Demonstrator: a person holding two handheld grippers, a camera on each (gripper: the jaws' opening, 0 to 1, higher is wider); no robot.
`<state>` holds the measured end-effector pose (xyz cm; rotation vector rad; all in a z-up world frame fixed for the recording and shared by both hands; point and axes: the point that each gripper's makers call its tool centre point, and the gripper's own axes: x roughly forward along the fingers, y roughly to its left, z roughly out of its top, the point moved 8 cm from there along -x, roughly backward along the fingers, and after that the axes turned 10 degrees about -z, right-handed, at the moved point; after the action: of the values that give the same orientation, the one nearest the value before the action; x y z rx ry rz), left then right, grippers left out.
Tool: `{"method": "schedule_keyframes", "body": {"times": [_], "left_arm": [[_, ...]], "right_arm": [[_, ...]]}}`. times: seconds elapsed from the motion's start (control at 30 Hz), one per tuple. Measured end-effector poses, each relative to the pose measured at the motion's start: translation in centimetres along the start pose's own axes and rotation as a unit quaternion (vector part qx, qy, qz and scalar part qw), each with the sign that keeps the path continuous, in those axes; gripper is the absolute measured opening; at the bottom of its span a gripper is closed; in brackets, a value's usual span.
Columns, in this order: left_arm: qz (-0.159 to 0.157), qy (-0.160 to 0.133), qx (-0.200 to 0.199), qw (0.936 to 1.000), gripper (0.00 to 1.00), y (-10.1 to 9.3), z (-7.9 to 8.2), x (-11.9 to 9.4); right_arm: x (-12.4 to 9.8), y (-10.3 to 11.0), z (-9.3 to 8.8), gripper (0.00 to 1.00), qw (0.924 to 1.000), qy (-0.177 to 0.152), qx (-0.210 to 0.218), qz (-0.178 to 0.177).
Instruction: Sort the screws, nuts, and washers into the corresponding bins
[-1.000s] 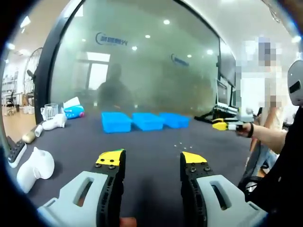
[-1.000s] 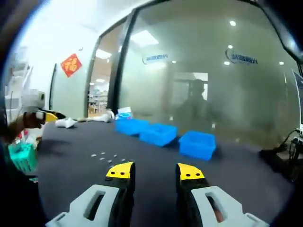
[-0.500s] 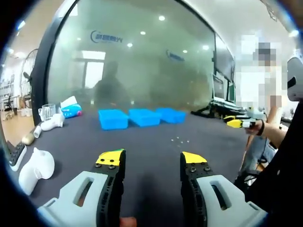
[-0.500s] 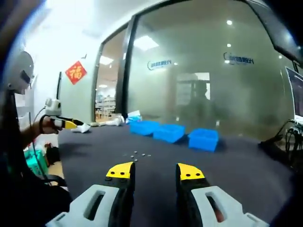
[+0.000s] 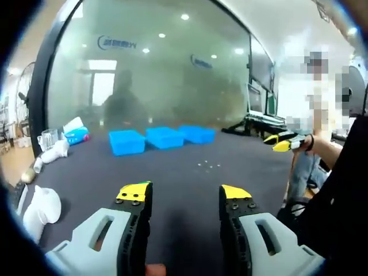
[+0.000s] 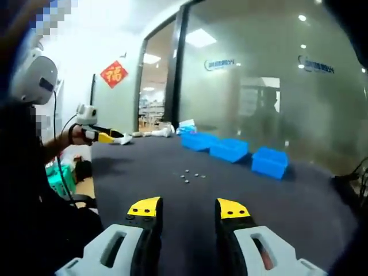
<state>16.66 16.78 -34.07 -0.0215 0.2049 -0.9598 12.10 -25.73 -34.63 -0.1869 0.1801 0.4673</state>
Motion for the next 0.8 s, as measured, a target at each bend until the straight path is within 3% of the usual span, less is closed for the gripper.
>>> {"method": "schedule_keyframes", "body": {"times": [0.2,0.3,0.43,0.57,0.8], "left_arm": [[-0.002,0.017,0.009,0.9998,0.46,0.8,0.5,0.1],[-0.019,0.029,0.011,0.9993,0.46,0.8,0.8,0.6],[-0.039,0.067,0.027,0.9966,0.46,1.1,1.2,2.1],[-0.062,0.08,0.034,0.9943,0.46,1.4,2.1,3.5],[-0.127,0.138,0.069,0.9798,0.46,1.2,3.6,6.7]], "right_arm": [[0.3,-0.3,0.0,0.33,0.9998,0.019,-0.01,0.006],[0.7,-0.6,0.1,0.33,0.9992,0.032,-0.02,0.012],[1.4,-1.0,0.4,0.32,0.9979,0.047,-0.039,0.024],[2.0,-1.1,0.9,0.32,0.9974,0.049,-0.041,0.034],[3.3,-1.2,0.8,0.32,0.994,0.081,-0.044,0.058]]}}
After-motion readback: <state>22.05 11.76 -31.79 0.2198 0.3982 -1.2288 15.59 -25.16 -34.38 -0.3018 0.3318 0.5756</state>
